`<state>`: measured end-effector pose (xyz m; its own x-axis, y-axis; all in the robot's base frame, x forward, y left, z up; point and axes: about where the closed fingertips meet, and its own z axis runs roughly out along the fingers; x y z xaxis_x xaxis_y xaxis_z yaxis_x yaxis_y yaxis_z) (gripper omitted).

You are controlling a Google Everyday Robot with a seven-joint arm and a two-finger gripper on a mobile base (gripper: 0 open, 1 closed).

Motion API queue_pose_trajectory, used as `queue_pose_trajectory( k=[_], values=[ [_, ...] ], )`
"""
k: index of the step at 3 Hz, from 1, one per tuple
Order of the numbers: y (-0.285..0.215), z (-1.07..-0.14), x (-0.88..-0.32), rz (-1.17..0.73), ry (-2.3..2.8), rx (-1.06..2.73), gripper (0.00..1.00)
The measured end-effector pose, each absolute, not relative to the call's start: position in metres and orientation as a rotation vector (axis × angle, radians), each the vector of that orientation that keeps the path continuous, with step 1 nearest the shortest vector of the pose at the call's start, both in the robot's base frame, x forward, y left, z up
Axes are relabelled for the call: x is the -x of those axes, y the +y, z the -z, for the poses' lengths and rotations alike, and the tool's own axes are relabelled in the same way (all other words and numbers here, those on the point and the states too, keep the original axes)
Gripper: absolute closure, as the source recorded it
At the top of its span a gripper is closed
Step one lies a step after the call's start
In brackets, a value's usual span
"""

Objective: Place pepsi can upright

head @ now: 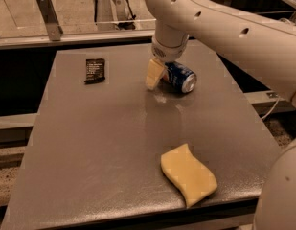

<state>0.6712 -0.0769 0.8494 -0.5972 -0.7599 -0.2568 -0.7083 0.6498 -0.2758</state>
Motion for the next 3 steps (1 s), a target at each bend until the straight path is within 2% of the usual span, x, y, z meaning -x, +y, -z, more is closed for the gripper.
queue_pose_trajectory(
  k=[2,3],
  values=[
    [-0.084,-0.864,-0.671,0.207,2.497,1.157,0.65],
    [-0.084,-0.879,-0.666,0.143,2.451,1.17,0.87]
  ],
)
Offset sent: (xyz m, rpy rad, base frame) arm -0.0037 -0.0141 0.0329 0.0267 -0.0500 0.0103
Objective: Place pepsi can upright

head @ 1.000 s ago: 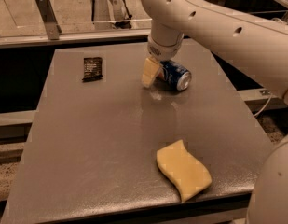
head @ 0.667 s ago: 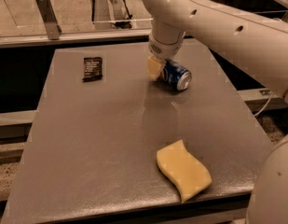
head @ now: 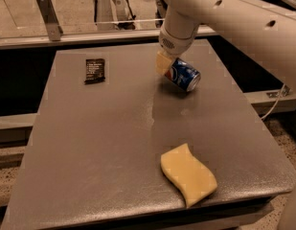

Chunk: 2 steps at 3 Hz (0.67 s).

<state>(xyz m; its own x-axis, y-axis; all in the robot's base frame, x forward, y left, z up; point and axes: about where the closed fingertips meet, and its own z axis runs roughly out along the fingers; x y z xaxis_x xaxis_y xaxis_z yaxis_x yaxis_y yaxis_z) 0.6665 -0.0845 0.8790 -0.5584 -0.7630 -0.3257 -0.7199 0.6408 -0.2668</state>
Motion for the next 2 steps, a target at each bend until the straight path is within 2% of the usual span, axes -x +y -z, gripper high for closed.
queue_pose_trajectory(
  k=[1,2],
  values=[
    [-0.081,-0.893,-0.663,-0.012,2.384,1.191,1.0],
    [-0.073,-0.911,-0.658,-0.24,2.267,1.224,1.0]
  ],
)
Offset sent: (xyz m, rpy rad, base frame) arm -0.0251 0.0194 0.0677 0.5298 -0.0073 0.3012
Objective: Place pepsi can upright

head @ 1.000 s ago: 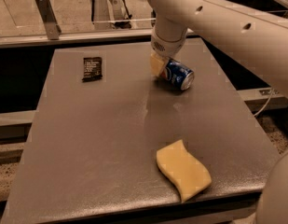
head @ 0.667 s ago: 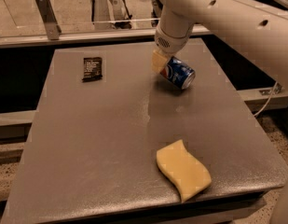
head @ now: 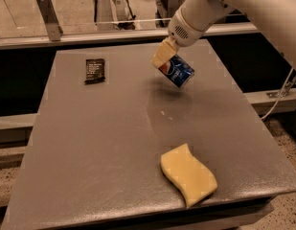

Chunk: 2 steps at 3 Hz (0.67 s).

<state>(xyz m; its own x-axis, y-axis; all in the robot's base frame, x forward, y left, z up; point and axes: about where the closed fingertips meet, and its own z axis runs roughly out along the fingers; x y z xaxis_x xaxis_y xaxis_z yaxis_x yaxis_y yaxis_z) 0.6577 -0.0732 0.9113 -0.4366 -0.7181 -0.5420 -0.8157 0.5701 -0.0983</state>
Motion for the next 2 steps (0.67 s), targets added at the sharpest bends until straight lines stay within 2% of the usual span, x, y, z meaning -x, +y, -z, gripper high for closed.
queue_pose_trajectory(
  k=[2],
  values=[
    [-0.089,-0.936,-0.64,-0.694,1.936,1.243,1.0]
  ],
)
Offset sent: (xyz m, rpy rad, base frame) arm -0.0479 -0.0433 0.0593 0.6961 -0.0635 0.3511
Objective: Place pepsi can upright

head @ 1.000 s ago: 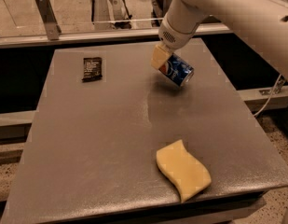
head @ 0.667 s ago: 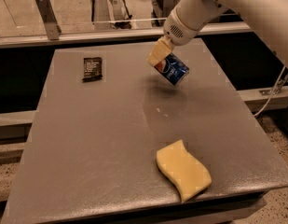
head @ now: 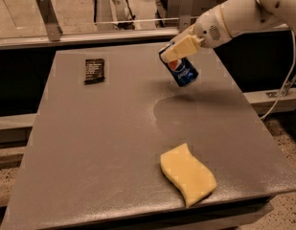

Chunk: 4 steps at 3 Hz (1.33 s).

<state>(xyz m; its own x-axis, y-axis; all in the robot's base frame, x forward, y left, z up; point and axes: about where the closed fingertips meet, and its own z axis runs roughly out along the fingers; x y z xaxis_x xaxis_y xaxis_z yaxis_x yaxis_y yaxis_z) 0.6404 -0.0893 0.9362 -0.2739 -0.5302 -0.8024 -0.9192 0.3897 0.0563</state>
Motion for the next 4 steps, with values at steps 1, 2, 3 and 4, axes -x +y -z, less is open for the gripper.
queue_pose_trajectory(
  k=[1,2,3,4],
  values=[
    [-0.114,-0.945,-0.619,-0.913,1.777,1.177,1.0],
    [-0.137,-0.948,-0.607,-1.005,1.687,1.108,1.0],
    [-0.154,-0.95,-0.595,-1.062,1.575,1.042,1.0],
    [-0.163,-0.952,-0.587,-1.087,1.456,1.008,1.0]
  ],
)
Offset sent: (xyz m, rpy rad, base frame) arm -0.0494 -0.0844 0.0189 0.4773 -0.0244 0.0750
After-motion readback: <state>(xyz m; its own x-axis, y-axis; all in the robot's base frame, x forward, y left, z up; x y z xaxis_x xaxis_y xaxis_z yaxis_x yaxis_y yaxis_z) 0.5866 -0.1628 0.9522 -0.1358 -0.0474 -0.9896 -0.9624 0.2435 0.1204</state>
